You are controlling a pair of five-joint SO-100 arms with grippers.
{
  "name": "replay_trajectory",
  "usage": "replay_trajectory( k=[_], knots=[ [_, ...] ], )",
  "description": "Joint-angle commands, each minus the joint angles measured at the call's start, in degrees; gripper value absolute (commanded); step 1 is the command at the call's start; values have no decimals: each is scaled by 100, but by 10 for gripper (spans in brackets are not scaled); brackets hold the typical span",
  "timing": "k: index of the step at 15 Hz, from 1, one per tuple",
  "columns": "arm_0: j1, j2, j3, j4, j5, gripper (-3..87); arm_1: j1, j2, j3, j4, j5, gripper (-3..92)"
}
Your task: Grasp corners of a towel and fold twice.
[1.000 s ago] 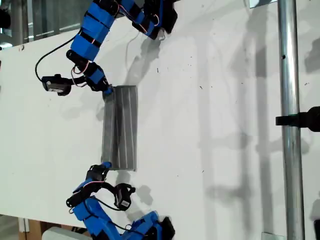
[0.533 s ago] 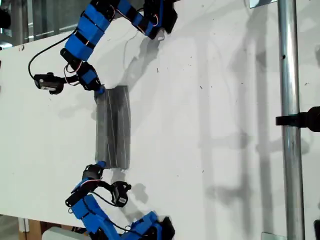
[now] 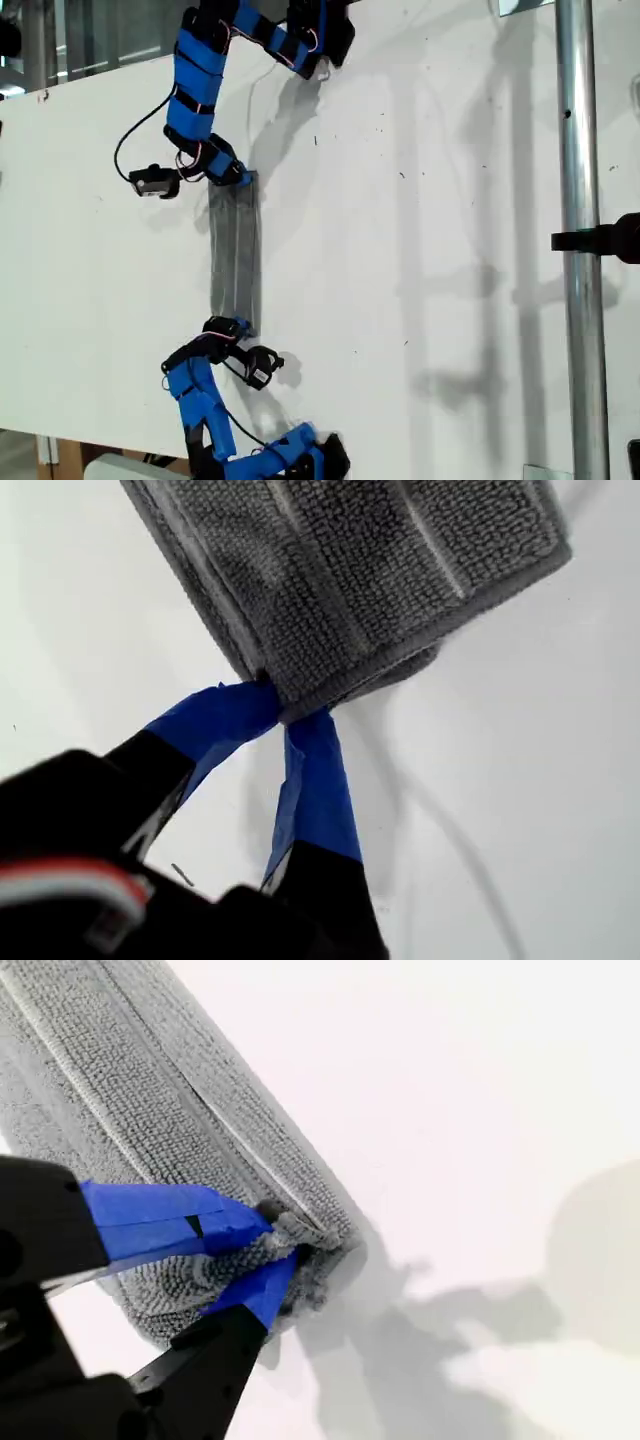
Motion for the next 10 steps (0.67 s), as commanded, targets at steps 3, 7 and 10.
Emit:
replay_trajectory(
  k=[3,7,10],
  knots=[
    [562,694,-334,1090,-422,103,141,378,-62,483,264,84],
    [1107,2821,475,1758,-853,244,-149,2338,360,1521,563,299],
    [1424,4667,2259,1169,-1248,291,167,3085,1573,703,870,304]
  ],
)
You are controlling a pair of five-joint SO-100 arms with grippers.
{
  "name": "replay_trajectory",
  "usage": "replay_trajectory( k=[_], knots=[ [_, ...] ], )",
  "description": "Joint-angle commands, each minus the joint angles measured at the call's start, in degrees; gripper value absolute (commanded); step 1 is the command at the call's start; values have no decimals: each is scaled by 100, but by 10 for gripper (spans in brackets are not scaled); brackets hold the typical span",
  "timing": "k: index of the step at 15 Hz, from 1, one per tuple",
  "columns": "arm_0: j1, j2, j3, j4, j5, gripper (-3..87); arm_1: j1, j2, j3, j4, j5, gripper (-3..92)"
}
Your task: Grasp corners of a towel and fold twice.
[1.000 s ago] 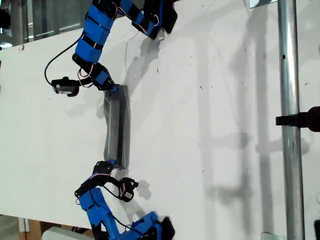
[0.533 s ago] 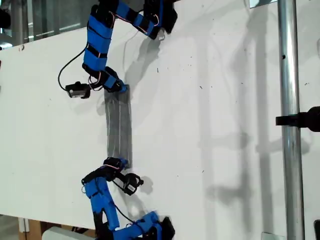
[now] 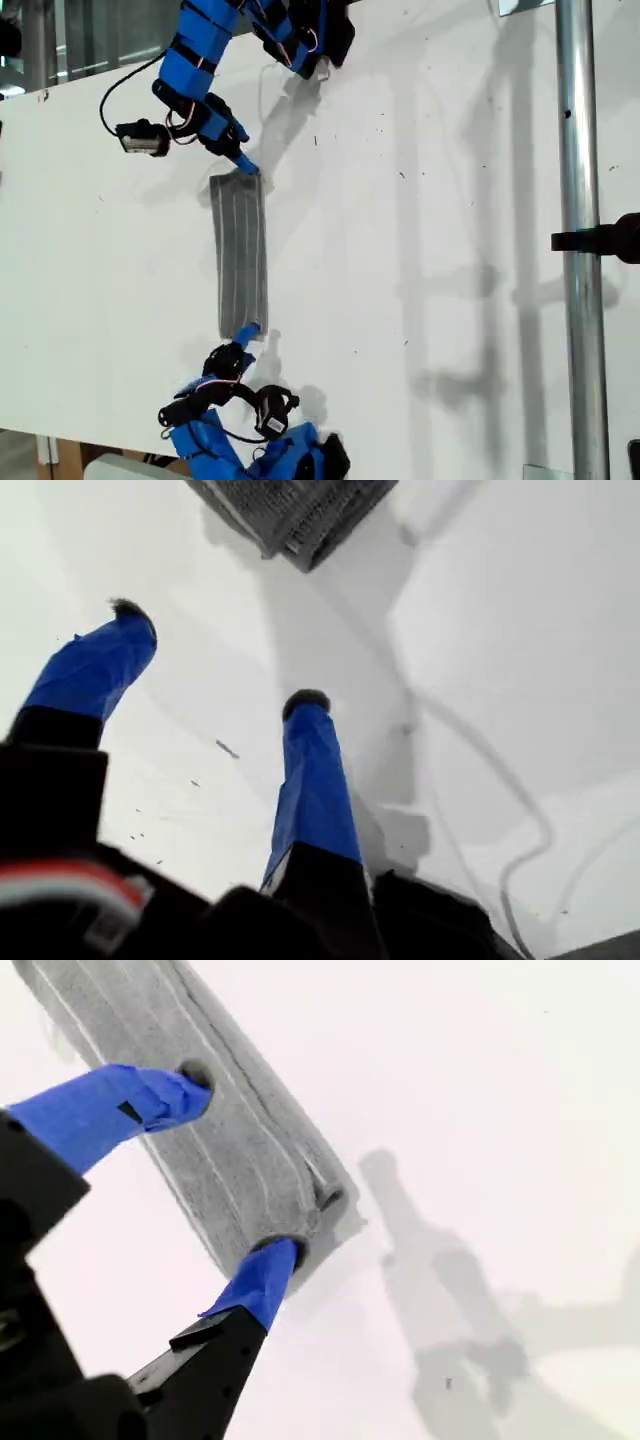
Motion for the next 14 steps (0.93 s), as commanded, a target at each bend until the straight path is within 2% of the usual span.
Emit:
replay_trajectory(
  k=[1,3,6,8,11,14],
  knots=[
    [413,1749,1345,-598,-378,304,325,387,747,-1037,88,318],
    [967,3217,2435,-1037,-677,316,615,26,905,-1881,88,377],
    [1582,4860,3779,-1485,-1301,330,835,-527,694,-2944,88,394],
    [1837,6319,4474,-1354,-1512,308,967,-1714,79,-3023,211,396],
    [2250,8024,5168,-1415,-1573,267,809,-3138,-1310,-2232,501,401],
    [2435,8974,5555,-1380,-1529,233,97,-3586,-2083,-2399,958,400]
  ],
)
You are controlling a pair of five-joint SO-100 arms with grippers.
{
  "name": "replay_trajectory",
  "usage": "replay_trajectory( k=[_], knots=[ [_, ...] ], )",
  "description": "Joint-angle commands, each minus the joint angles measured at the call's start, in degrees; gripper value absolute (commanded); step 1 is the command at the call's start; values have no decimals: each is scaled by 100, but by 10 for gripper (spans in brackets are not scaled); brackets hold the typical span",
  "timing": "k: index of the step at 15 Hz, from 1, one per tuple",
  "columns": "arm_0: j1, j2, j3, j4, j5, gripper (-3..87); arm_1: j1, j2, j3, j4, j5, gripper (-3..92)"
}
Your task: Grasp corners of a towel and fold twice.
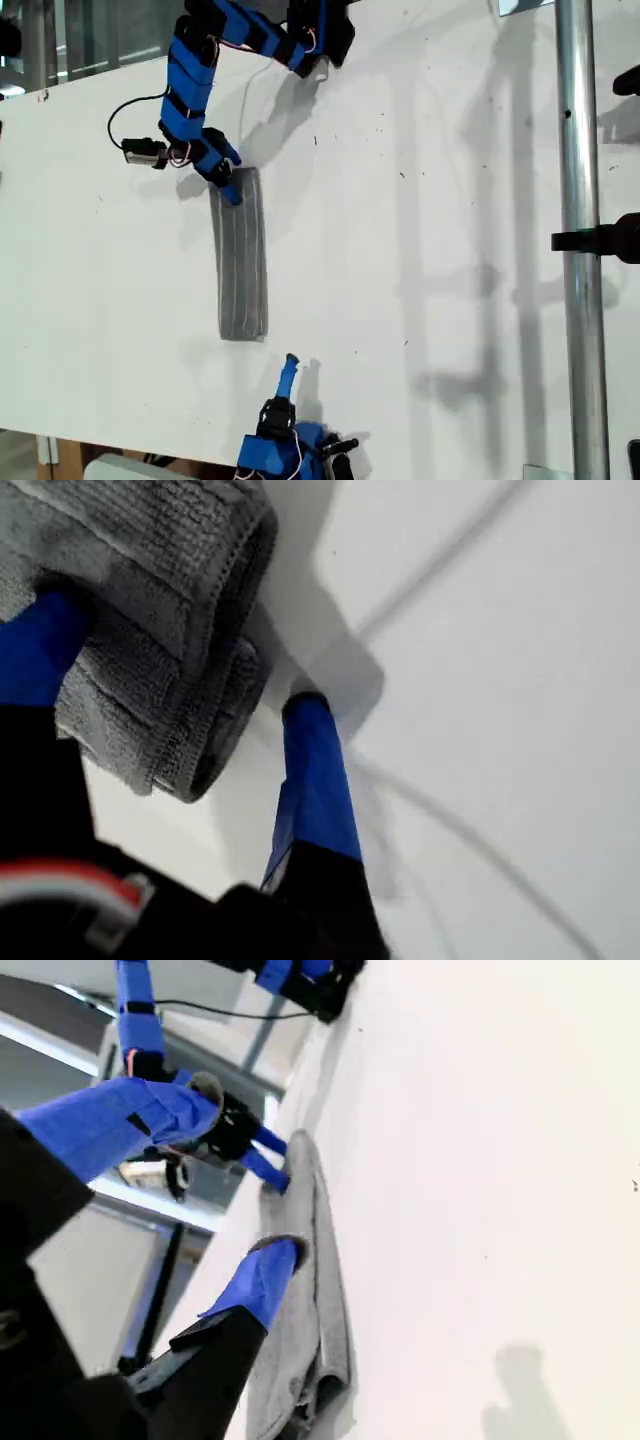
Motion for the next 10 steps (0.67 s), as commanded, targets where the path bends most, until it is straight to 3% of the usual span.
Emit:
replay_trajectory(
  k=[1,3,4,8,10],
  knots=[
    [123,299,-26,-62,18,229,-580,-35,-659,-396,229,376],
    [176,299,0,-62,0,222,-782,18,-853,-422,299,245],
    [185,299,9,-62,-35,220,-791,97,-923,-79,483,-2],
    [299,299,9,-53,-53,215,-343,1169,-316,2619,519,-2],
    [334,299,18,-70,-26,211,-536,2197,387,4025,905,-2]
  ],
)
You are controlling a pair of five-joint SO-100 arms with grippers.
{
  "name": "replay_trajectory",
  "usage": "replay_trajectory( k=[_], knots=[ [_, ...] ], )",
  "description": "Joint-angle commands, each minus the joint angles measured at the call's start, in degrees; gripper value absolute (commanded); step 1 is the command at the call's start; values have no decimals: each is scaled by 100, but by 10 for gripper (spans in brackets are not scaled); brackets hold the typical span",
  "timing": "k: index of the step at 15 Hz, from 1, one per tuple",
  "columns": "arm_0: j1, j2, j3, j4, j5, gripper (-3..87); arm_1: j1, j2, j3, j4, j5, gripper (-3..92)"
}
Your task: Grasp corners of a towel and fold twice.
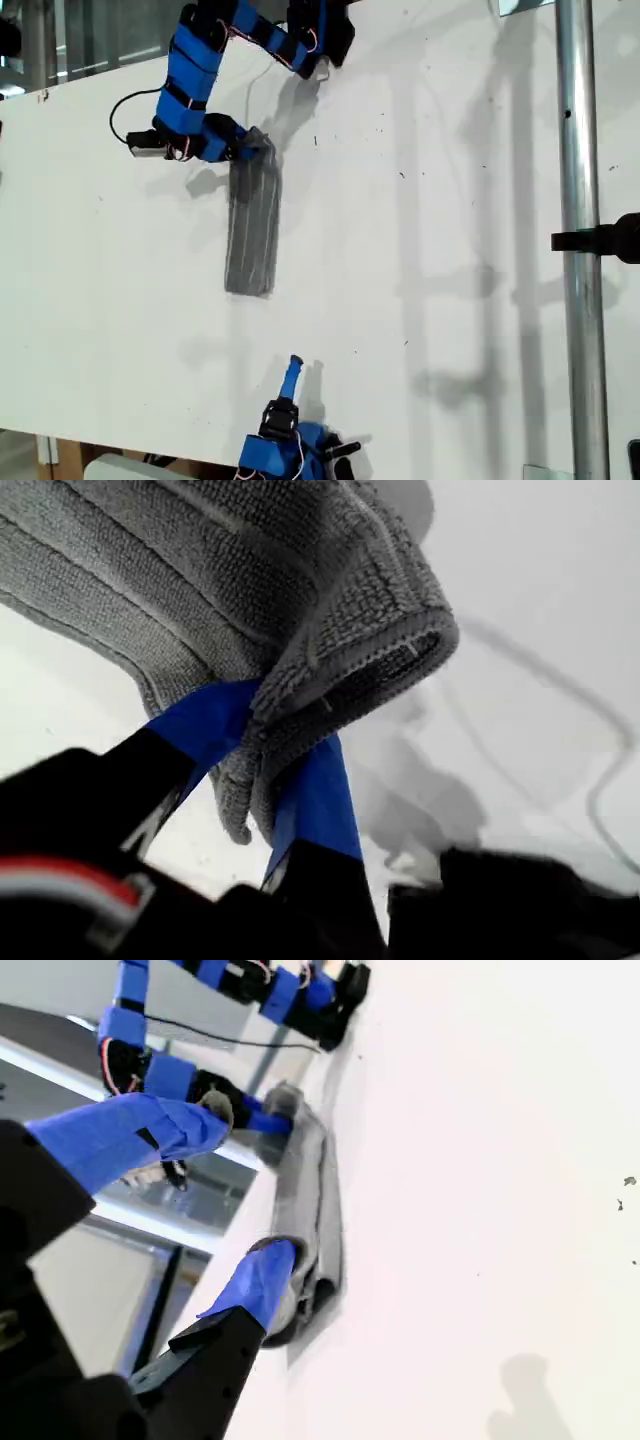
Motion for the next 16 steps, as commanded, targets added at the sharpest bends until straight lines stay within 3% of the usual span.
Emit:
replay_trajectory(
  k=[1,3,4,6,8,14,16],
  knots=[
    [79,35,-9,-79,-9,210,-396,1292,466,1582,589,-2],
    [114,35,-9,-79,0,209,-1336,1441,79,2769,1521,-3],
    [167,35,-18,-79,-18,208,-1872,1477,-633,2602,1644,-3],
    [193,35,-9,-88,18,208,-2250,1389,-1573,870,1107,-3],
    [246,35,-18,-88,9,206,-2145,984,-1951,-88,905,-3],
    [325,35,-18,-88,-26,205,-1397,-299,-1837,-2136,536,-3],
    [352,35,-18,-88,-53,205,-1336,-519,-1828,-2689,519,300]
  ],
)
